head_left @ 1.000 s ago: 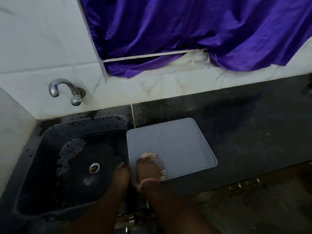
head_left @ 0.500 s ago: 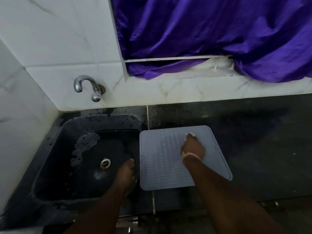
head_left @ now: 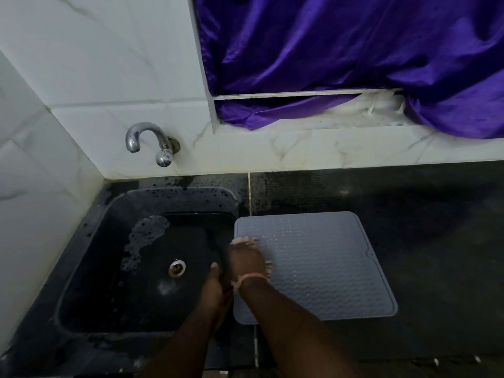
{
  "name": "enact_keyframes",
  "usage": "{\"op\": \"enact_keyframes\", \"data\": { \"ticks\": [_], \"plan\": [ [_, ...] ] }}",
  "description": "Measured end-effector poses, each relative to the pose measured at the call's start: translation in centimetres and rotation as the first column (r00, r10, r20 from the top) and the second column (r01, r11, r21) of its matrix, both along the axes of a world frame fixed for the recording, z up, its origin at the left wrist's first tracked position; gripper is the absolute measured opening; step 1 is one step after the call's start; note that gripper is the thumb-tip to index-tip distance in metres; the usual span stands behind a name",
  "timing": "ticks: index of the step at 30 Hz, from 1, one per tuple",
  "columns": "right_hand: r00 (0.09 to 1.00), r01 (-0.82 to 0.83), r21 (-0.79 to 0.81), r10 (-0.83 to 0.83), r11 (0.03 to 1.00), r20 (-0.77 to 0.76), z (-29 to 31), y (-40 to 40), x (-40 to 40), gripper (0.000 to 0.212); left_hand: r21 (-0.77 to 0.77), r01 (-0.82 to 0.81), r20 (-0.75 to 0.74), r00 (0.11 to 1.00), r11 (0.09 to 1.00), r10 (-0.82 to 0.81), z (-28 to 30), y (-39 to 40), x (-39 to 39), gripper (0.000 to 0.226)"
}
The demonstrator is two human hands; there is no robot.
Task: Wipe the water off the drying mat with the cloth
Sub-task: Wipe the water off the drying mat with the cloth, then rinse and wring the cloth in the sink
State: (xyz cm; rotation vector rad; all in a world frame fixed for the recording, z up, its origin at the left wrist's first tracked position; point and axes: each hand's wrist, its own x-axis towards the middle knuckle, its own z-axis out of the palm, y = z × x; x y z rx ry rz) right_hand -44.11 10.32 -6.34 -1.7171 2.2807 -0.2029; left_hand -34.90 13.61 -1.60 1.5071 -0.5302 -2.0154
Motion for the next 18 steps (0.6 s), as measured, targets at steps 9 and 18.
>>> {"op": "enact_keyframes", "data": {
  "ticks": [9,18],
  "plan": [
    [-0.041,0.258,0.068,-0.06,0.964,0.997,5.0,3.0,0.4,0.038,-0.019,-0.098,-0.257,0.962,0.995,0.09,3.7,-0.6,4.3,0.059],
    [0.07,0.103,-0.054,0.046,0.993,0.996,7.6,2.7,0.5,0.042,-0.049,-0.002,-0.217,0.976,0.999,-0.009,6.6,-0.9,6.4,0.047]
  ]
}}
